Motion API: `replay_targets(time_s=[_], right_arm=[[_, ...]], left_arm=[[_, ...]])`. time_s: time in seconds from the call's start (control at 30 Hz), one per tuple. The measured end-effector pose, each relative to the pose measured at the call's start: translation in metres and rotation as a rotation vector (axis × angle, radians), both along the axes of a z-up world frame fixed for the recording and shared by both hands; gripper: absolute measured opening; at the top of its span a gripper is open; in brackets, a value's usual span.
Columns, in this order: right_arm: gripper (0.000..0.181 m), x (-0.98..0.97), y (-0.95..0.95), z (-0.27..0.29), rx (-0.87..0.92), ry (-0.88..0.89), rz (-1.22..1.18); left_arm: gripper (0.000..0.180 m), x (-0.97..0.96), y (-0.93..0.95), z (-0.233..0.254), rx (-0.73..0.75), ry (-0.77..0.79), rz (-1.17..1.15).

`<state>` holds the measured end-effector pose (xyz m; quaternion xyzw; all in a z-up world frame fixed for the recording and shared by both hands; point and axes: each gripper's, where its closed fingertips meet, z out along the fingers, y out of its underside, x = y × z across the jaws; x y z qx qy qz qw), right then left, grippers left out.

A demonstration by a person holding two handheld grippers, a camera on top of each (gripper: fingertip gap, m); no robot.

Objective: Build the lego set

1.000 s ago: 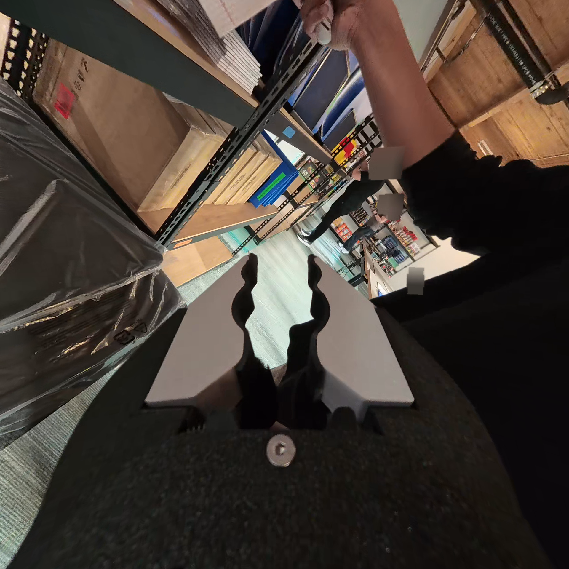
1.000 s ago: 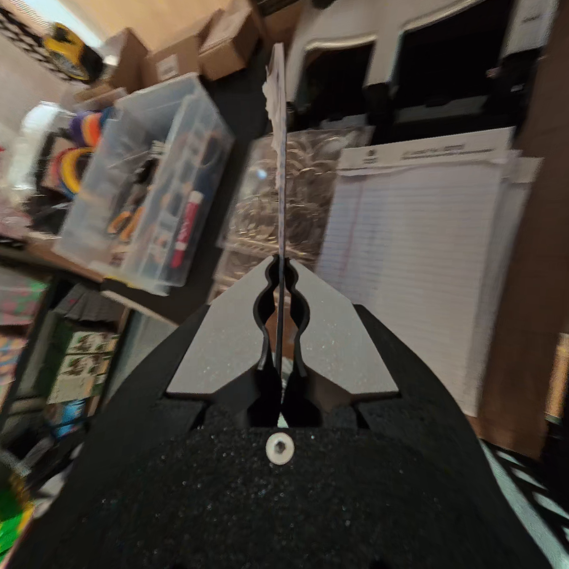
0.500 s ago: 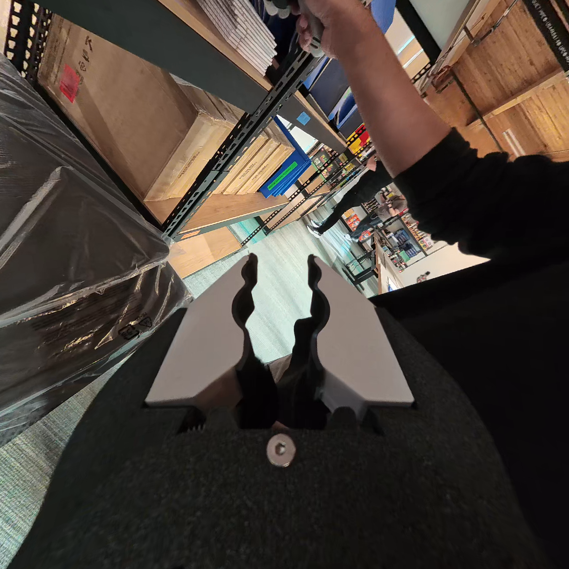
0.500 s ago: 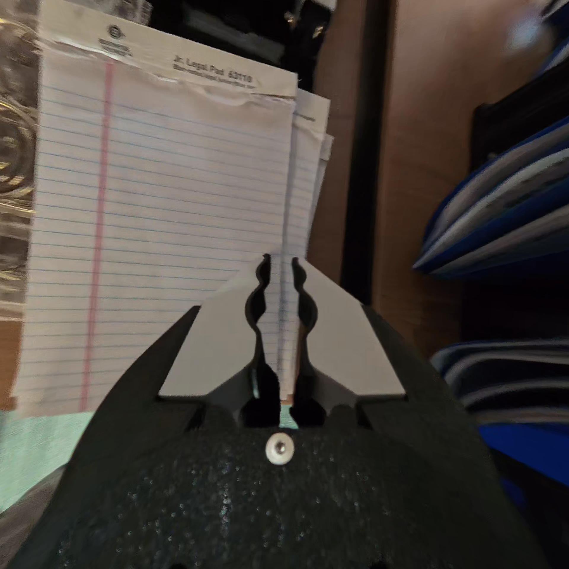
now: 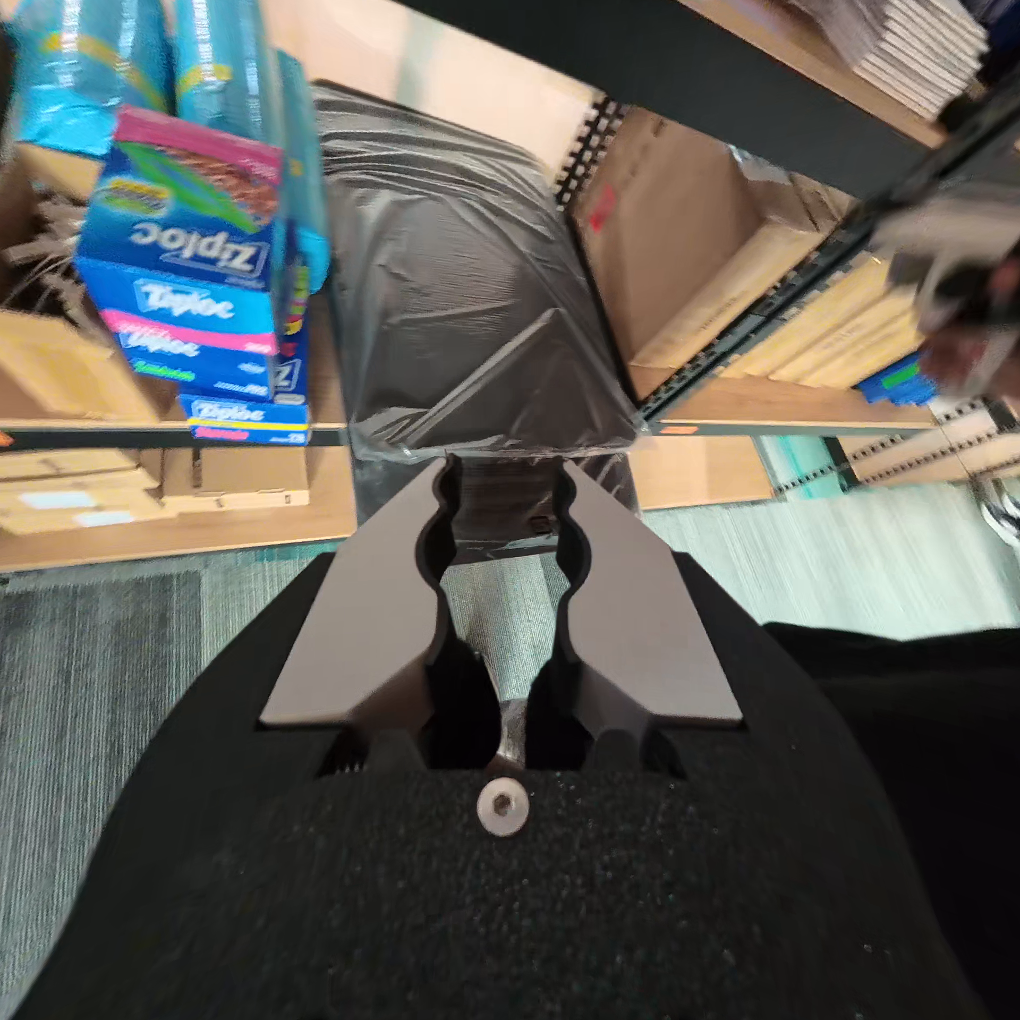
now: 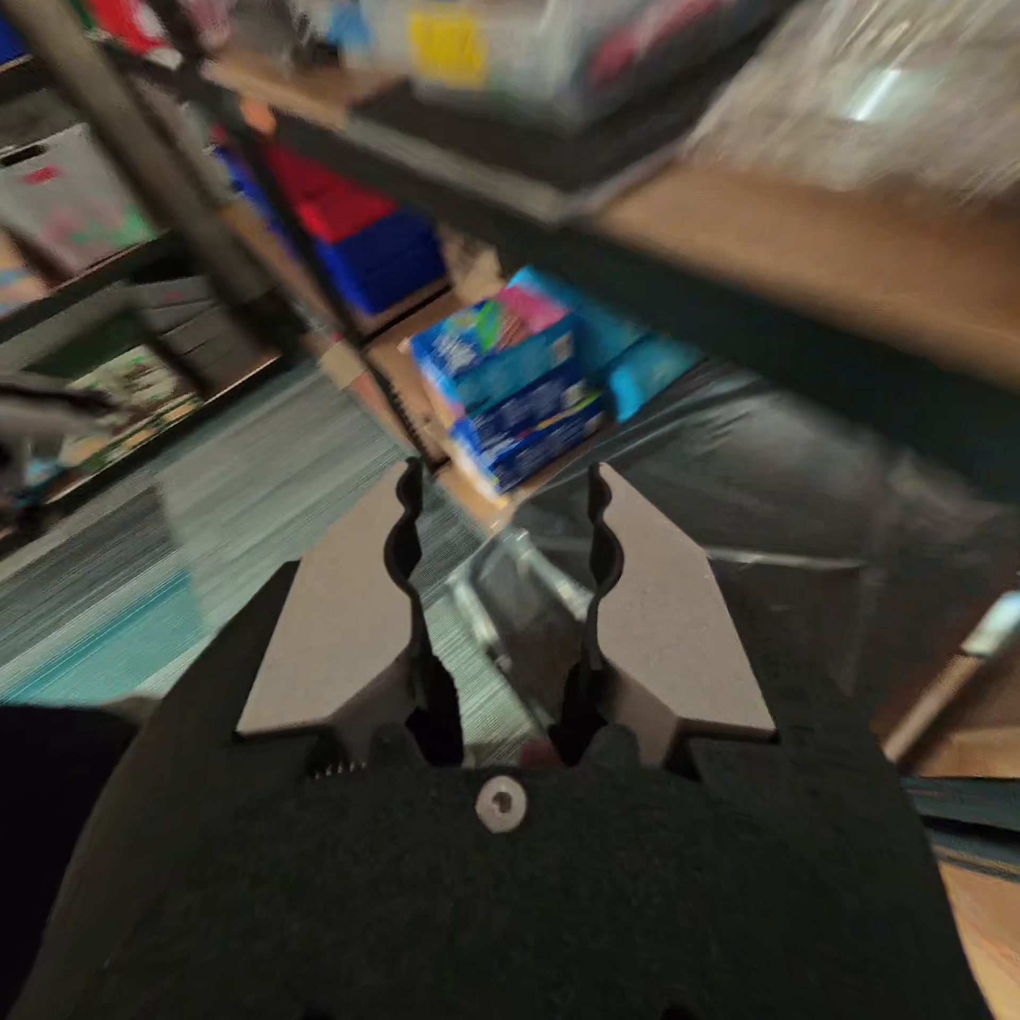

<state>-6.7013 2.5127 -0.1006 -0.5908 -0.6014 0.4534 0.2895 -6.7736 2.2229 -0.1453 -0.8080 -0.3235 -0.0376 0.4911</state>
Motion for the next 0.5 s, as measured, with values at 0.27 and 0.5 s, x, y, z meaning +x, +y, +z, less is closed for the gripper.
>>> replay_targets(time_s=[0.27, 0.5], right_arm=[[0.063, 0.027, -0.164, -0.114, -0.331, -0.135, 0.258], [0.066, -0.041, -0.234, -0.094, -0.106, -0.101, 0.468]], left_arm=[[0.027, 0.004, -0.087, -0.001, 0.037, -0.047, 0.319], [0.027, -0.010, -0.186, -0.004, 0.071, -0.039, 0.473]])
